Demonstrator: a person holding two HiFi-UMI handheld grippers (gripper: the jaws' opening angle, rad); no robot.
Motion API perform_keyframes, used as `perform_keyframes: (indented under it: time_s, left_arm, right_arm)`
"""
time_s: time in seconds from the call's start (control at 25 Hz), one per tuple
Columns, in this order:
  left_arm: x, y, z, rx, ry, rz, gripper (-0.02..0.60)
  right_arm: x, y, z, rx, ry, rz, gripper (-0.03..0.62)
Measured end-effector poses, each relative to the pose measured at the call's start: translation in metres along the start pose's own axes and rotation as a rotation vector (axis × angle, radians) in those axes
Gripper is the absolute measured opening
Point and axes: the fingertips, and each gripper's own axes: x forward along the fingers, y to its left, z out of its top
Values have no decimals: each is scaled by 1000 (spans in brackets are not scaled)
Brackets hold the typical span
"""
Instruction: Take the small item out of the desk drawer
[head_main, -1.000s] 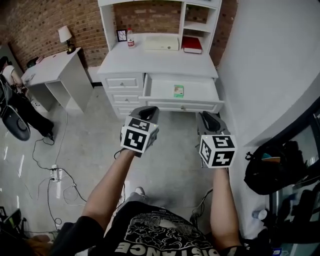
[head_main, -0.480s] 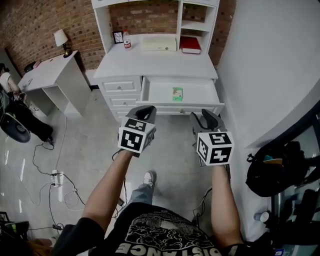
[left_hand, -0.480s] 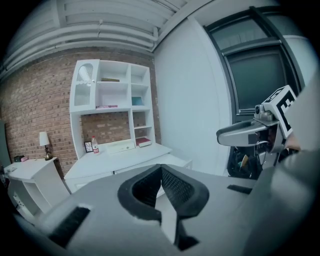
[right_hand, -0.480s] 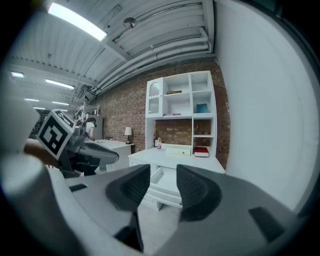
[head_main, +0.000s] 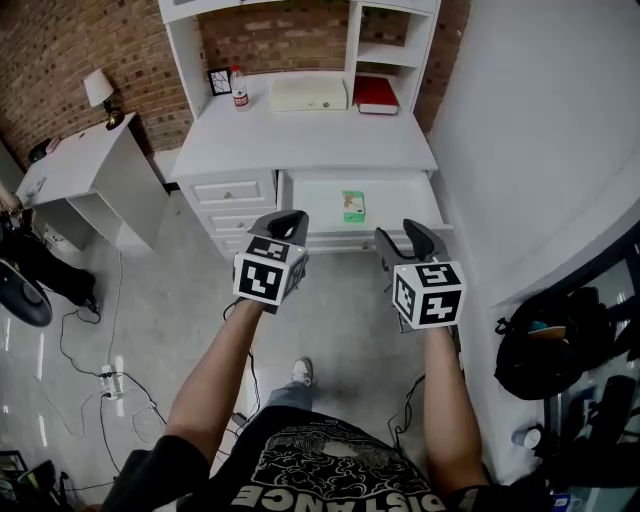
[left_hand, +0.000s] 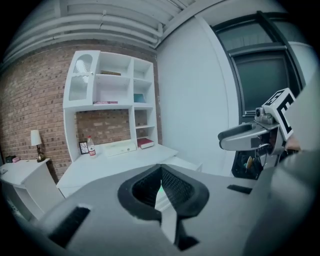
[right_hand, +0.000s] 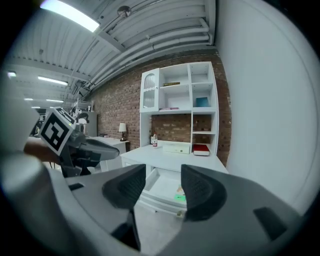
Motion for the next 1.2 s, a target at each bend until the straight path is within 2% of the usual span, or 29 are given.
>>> perform_keyframes:
  time_s: [0.32, 0.56, 0.88, 1.2]
  left_arm:
    - [52, 58, 17, 4, -4, -28, 8]
    - [80, 93, 15, -6, 17, -55, 9]
    - [108, 120, 13, -3, 23, -81, 8]
    - [128, 137, 5, -4, 31, -92, 8]
  right_arm:
    - [69, -17, 16, 12, 35, -42, 263]
    - [112, -23, 24, 50, 43, -68, 297]
    - [151, -26, 18, 80, 92, -88, 335]
    - [185, -27, 6, 115, 148, -66, 359]
